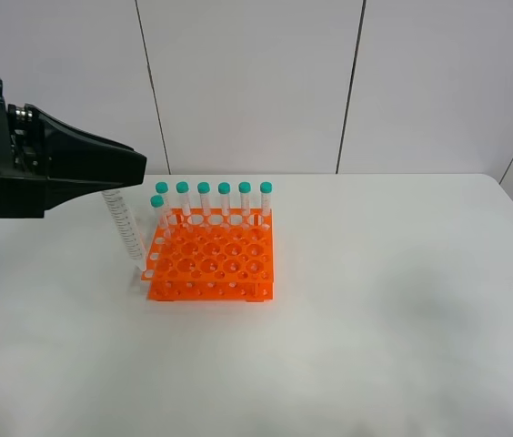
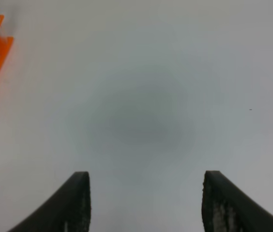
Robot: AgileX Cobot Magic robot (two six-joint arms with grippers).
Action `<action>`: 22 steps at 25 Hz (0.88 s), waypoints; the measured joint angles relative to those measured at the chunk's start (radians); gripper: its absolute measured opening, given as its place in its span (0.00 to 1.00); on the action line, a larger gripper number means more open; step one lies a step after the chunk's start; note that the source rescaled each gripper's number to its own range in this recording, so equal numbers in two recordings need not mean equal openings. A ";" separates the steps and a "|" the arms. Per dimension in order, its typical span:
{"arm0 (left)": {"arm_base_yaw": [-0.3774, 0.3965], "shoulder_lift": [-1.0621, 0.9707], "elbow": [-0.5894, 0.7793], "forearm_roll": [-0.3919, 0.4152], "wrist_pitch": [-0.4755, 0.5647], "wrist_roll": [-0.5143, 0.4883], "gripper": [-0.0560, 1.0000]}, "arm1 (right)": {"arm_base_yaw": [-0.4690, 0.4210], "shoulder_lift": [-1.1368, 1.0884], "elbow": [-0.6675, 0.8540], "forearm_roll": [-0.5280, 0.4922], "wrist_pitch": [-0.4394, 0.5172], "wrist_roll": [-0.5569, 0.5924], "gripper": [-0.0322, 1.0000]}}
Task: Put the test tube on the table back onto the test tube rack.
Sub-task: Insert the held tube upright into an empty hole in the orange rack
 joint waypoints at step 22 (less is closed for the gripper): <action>0.000 0.000 0.000 -0.001 -0.153 -0.027 0.06 | 0.000 0.000 0.000 0.008 0.000 0.001 0.86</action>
